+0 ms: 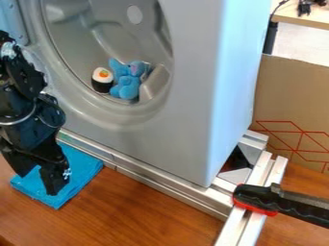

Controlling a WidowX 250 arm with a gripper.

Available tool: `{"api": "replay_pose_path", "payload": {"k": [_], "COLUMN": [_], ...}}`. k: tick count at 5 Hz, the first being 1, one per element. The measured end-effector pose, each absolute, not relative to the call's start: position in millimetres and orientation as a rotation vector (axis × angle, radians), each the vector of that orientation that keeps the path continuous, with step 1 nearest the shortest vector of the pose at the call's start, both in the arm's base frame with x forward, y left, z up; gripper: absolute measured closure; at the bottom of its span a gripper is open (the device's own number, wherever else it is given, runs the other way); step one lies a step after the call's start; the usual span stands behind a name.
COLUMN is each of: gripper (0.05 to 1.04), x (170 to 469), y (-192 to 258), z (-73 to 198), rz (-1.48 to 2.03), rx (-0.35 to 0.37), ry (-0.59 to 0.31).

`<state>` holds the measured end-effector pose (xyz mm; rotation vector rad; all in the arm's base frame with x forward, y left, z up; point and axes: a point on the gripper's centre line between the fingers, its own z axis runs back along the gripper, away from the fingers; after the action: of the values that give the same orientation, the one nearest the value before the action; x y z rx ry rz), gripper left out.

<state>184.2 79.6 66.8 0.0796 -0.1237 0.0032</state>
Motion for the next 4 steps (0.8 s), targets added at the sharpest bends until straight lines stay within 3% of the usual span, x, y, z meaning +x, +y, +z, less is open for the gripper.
{"api": "replay_pose_path", "payload": {"k": [1,4], "gripper": [0.084,0.084], "x": [182.3,224.2], "y": [79.1,117.7], "z": [63.9,41.2], "rz": [0.004,-0.036], "rx": [0.076,0.137], "ry": [-0.112,-0.075]}}
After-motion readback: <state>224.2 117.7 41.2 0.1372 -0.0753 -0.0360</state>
